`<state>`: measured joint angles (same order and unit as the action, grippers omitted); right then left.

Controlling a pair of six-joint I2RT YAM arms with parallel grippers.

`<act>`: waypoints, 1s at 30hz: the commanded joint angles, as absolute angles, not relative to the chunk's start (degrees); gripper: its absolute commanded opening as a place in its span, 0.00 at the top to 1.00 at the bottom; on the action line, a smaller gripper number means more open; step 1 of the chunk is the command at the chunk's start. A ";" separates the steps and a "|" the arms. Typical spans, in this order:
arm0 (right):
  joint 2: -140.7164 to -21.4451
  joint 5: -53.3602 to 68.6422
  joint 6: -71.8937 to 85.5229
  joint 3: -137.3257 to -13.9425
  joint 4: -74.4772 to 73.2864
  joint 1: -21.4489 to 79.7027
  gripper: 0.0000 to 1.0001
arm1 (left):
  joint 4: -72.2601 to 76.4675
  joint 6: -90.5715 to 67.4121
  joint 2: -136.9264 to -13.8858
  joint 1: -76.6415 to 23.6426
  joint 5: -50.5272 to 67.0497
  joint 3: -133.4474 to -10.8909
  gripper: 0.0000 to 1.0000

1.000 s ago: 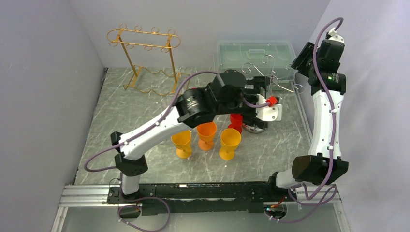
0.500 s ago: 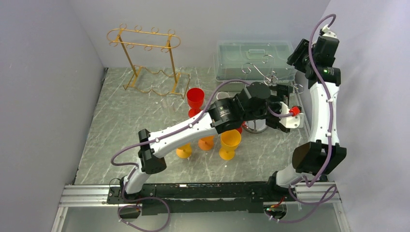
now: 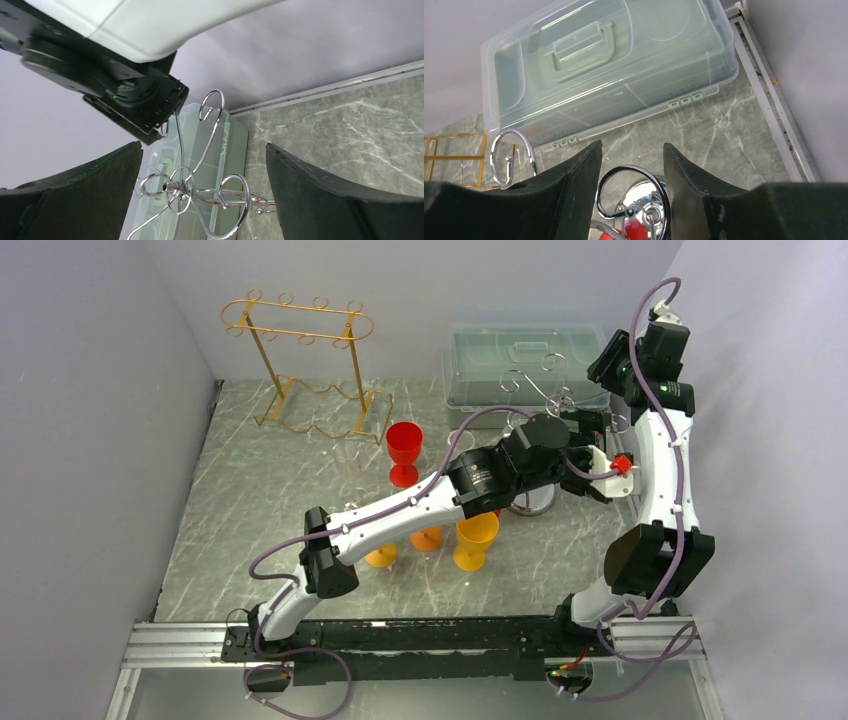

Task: Place the wine glass upside down on the wine glass rack
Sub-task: Adjust the wine rack at the center of the board.

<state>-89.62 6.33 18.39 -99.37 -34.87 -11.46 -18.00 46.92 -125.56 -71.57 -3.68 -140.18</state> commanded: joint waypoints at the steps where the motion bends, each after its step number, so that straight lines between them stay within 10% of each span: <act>1: -87.42 6.20 18.03 -96.98 -31.59 -11.16 0.50 | -14.86 46.97 -123.63 -71.02 -7.53 -140.84 0.01; 30: -73.57 -7.13 18.28 -83.33 -30.41 -11.33 0.57 | -17.57 41.49 -116.64 -64.04 -9.67 -135.46 0.02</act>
<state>-78.19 -2.92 21.10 -84.75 -27.92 -11.18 -23.24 42.39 -121.32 -66.81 -6.87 -133.99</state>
